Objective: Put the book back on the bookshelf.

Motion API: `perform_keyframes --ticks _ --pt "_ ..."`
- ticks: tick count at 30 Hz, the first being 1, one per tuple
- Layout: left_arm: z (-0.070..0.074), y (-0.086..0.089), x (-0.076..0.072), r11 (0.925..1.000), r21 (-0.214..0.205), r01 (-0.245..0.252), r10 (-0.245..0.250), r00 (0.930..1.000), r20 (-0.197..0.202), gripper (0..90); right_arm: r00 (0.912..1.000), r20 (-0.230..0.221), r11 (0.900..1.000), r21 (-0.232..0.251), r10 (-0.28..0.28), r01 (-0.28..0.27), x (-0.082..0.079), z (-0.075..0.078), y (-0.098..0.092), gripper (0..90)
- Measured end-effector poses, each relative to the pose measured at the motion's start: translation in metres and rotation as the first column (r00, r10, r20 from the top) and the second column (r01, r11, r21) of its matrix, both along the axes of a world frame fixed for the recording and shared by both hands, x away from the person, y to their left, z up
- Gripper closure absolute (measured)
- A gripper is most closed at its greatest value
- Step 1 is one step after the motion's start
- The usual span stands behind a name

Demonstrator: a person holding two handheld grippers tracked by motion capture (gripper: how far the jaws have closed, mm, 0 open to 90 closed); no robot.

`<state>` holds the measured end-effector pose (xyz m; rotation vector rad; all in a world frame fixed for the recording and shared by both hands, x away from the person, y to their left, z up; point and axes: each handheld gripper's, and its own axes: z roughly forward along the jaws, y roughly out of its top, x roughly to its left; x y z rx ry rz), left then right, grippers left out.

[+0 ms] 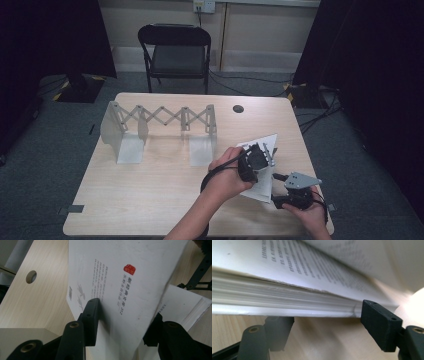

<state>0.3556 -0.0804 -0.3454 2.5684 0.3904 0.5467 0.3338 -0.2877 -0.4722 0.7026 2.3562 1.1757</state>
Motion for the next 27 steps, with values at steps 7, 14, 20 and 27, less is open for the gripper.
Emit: perform_keyframes --ticks 7,14,20,27 --pt "0.009 0.0 -0.001 0.9998 0.019 0.004 -0.003 0.9998 -0.018 57.6 0.9973 0.057 0.9989 -0.008 0.047 -0.046 -0.005 0.01 0.002 29.9" --pt "0.014 0.0 0.0 0.9999 0.015 -0.007 0.007 0.9994 -0.033 57.8 0.9876 0.117 0.9943 -0.028 0.105 -0.103 -0.01 0.017 0.003 38.2" --pt "0.019 -0.002 -0.001 0.9996 0.028 -0.002 0.003 0.999 -0.045 58.1 0.9779 0.151 0.9895 -0.032 0.144 -0.141 -0.013 0.022 0.003 41.4" --pt "0.023 -0.002 0.0 0.9997 0.02 -0.013 0.014 0.9976 -0.068 58.1 0.9725 0.153 0.9844 -0.042 0.175 -0.171 -0.012 0.026 0.004 41.3"
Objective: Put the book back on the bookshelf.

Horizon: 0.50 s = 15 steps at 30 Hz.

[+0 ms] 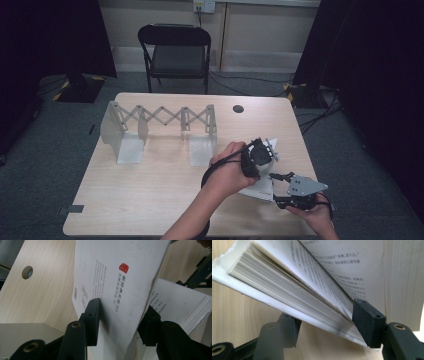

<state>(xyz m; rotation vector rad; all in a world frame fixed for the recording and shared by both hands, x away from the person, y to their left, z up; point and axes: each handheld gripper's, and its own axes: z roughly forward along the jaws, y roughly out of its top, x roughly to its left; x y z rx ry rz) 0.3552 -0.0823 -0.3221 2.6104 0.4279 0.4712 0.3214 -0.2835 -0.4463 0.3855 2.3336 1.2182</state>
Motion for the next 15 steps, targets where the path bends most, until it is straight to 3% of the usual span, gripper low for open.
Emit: perform_keyframes --ticks 6,15 --pt "0.007 -0.002 -0.002 1.0 0.001 -0.004 0.004 0.9998 -0.019 58.9 0.9993 0.006 0.9993 -0.009 0.037 -0.037 -0.002 0.005 0.007 44.7" --pt "0.008 -0.007 0.0 0.9998 0.013 -0.012 0.012 0.9995 -0.028 58.7 0.9998 -0.016 0.9973 -0.072 0.012 -0.013 -0.002 0.012 0.009 46.4"
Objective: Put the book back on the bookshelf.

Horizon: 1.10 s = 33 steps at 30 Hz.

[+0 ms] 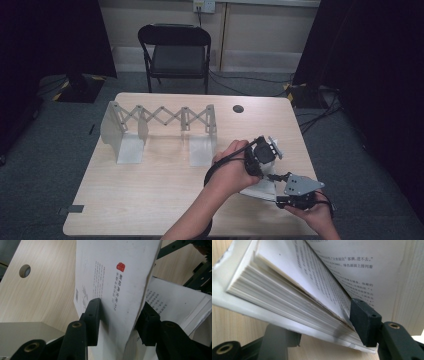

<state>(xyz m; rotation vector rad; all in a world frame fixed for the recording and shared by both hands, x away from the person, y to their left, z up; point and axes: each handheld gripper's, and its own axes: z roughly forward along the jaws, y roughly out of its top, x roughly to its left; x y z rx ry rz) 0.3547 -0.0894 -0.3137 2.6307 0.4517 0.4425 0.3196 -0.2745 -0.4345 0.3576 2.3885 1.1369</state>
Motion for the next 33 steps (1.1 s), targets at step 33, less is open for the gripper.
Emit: perform_keyframes --ticks 33 --pt "0.032 0.036 0.015 0.9763 -0.213 0.039 -0.04 0.9992 -0.002 35.6 0.991 -0.127 0.9992 -0.003 -0.04 0.04 0.024 0.042 -0.016 66.4"
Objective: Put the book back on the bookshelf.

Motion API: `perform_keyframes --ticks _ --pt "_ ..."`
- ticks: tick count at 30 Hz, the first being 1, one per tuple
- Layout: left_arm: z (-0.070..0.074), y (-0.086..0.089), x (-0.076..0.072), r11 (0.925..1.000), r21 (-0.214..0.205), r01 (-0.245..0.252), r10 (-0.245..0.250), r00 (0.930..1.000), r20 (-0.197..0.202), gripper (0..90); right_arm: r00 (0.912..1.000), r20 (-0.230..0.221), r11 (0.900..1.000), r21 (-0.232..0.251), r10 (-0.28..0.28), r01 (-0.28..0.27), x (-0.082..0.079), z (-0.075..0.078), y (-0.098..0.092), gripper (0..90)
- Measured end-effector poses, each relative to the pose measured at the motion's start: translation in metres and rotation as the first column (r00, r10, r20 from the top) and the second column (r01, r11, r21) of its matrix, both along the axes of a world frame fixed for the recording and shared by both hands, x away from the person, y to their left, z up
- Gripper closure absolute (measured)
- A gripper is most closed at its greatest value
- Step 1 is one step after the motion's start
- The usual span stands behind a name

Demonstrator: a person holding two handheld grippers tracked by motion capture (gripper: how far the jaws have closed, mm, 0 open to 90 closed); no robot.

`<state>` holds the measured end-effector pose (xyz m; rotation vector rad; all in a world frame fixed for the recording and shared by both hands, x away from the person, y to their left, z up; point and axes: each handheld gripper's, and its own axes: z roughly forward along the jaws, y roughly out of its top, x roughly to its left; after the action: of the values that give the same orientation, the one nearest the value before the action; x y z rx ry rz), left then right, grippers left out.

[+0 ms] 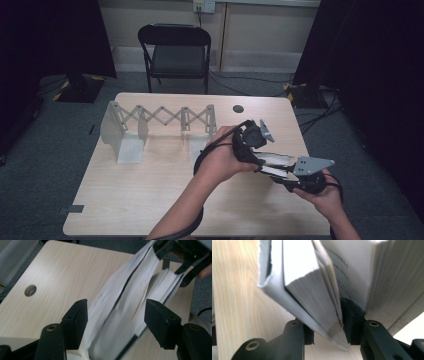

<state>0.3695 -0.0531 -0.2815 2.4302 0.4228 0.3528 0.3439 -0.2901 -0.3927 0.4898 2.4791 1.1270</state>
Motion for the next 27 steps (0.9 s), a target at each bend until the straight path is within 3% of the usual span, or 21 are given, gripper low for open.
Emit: perform_keyframes --ticks 5,10,13,22,27 --pt "-0.001 0.018 0.001 0.9987 -0.044 -0.025 0.025 0.9995 -0.021 31.5 0.9999 -0.003 0.9997 -0.019 -0.014 0.014 0.004 0.004 0.001 68.3" --pt "-0.005 0.03 0.0 0.9964 -0.076 -0.037 0.036 0.9991 -0.025 26.3 0.9991 -0.011 0.9991 -0.014 -0.041 0.04 0.008 0.007 0.0 69.6" --pt "-0.01 0.039 0.001 0.9935 -0.103 -0.05 0.045 0.9978 -0.049 23.8 0.9986 -0.026 0.9989 -0.006 -0.047 0.047 0.011 0.008 -0.001 69.8" --pt "-0.024 0.056 0.002 0.9897 -0.122 -0.075 0.065 0.9939 -0.089 21.6 0.9982 -0.049 0.9991 -0.024 -0.035 0.033 0.017 0.013 -0.001 71.1" --pt "-0.038 0.065 0.002 0.9898 -0.106 -0.095 0.084 0.9906 -0.108 23.2 0.9977 -0.06 0.9993 -0.024 -0.03 0.029 0.02 0.015 -0.001 71.8"
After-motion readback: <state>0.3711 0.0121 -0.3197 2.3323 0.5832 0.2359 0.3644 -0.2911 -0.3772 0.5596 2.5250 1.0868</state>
